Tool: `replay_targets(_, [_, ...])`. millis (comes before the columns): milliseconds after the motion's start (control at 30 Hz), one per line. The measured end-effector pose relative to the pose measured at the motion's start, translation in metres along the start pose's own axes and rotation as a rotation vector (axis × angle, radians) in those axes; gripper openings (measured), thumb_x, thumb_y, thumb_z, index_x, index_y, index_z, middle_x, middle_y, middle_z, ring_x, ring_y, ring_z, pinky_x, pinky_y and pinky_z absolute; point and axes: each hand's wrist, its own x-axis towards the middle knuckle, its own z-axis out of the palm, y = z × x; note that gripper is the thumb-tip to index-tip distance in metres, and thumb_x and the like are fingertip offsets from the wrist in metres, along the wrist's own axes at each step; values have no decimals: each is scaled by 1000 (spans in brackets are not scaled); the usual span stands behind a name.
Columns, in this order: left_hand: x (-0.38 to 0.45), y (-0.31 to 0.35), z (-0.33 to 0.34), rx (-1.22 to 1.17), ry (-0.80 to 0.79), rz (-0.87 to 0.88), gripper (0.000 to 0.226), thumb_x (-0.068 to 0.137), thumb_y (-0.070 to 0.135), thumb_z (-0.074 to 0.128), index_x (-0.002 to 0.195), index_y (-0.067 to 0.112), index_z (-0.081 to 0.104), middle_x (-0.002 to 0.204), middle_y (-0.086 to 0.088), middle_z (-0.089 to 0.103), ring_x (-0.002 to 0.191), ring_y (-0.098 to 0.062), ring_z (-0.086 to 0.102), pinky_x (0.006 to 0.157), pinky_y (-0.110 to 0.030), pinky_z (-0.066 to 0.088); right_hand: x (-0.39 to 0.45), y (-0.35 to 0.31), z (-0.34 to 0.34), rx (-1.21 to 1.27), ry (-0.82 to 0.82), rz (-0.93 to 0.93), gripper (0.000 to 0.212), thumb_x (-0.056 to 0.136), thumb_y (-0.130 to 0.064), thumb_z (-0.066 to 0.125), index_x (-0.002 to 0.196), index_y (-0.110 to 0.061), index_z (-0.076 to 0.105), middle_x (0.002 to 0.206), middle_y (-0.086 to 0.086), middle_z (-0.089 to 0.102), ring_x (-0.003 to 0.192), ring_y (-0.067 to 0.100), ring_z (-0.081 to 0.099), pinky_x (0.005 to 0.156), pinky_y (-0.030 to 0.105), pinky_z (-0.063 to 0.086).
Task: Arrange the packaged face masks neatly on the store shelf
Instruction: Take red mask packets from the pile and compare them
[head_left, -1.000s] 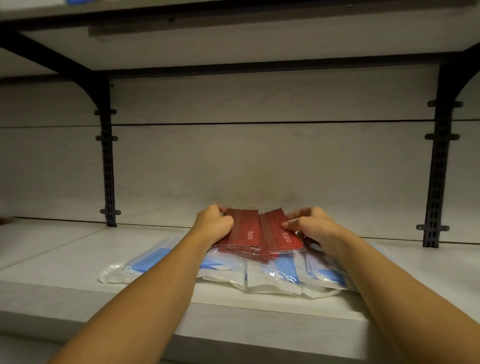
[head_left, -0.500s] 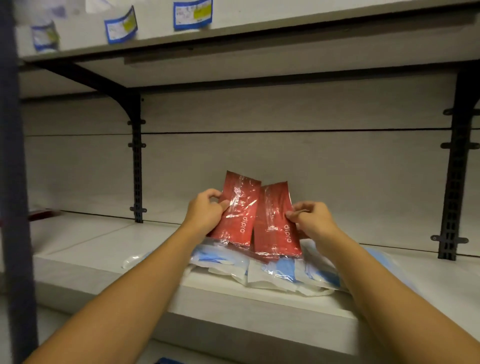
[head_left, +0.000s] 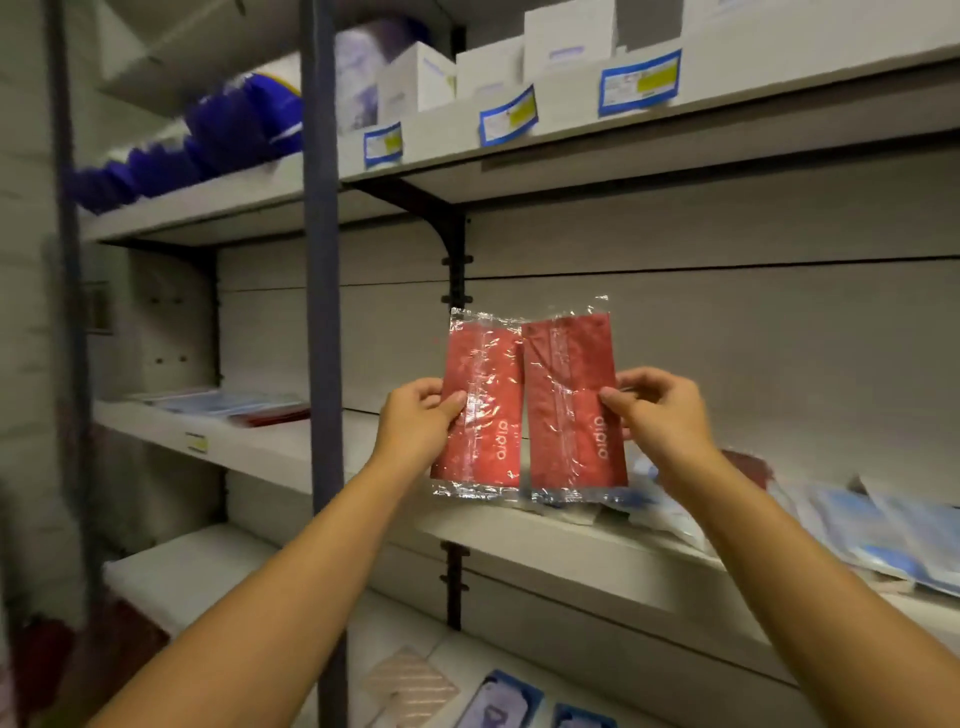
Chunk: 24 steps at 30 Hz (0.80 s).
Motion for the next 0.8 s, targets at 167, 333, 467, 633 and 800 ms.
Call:
replay_targets(167, [3,-3,-88,6,74,1,6,97,18,65,95,16,70,86,-2,78,79,-20,76,73,-38,61,-19,-14,80,-1,-66,-3,16,91,-4,69,80,-15,66,78,6,69,74,20,67,67,33,54])
replay_targets(333, [4,-9,-162,58,149,-6,6,96,15,66,93,13,70,79,-1,77,76,-20,75,71,-34,60,-37,-27,154,2,-105,11,12,92,-6,69,83,-13,66,88,15,71,83,28,70,80,44,57])
replay_targets(467, [8,-16,-222,98,219,-16,6,95,18,68,93,14,71,85,-3,77,81,-22,75,77,-39,61,-53,-38,211,-13,-153,1,8,93,-11,68,86,-13,66,91,16,72,87,28,71,84,46,59])
replay_targets(633, [8,-28,-288,144,315,-51,4,93,18,70,90,16,73,84,0,77,81,-20,74,79,-38,61,-72,-49,270,-33,-218,6,10,95,-13,66,85,-14,65,88,9,71,84,23,69,78,41,58])
replay_targets(800, [10,-37,-338,129,383,-82,7,96,14,66,91,13,71,84,-3,75,75,-17,71,60,-26,54,-80,-54,320,-41,-238,-11,9,95,-16,66,86,-15,65,89,9,71,84,21,68,78,40,58])
